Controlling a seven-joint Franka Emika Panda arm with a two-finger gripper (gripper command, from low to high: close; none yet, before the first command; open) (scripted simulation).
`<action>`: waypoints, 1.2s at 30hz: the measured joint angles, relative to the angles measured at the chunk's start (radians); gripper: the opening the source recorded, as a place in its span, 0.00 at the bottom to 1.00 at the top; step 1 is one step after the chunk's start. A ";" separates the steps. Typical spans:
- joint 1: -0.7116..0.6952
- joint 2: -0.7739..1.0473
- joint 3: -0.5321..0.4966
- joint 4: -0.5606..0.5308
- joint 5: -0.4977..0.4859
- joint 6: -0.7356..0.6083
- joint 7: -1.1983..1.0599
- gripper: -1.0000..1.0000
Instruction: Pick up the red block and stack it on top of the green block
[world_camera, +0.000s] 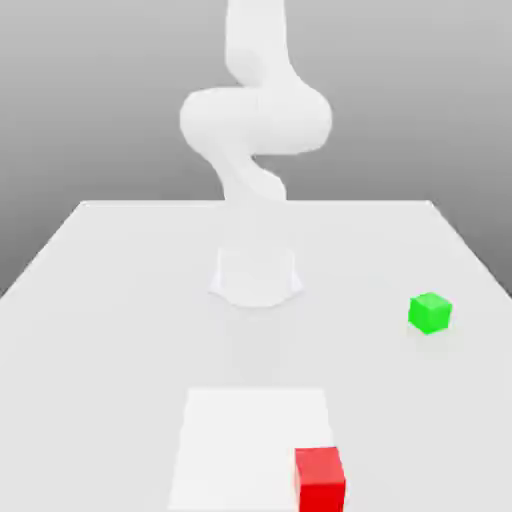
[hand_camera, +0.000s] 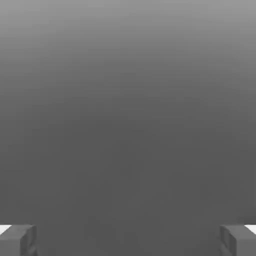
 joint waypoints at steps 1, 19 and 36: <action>-0.001 0.039 0.006 -0.006 -0.003 0.014 0.005 0.50; 0.014 0.695 0.082 -0.099 -0.054 0.251 0.082 0.50; 0.062 1.110 0.059 -0.106 -0.083 0.486 0.119 0.00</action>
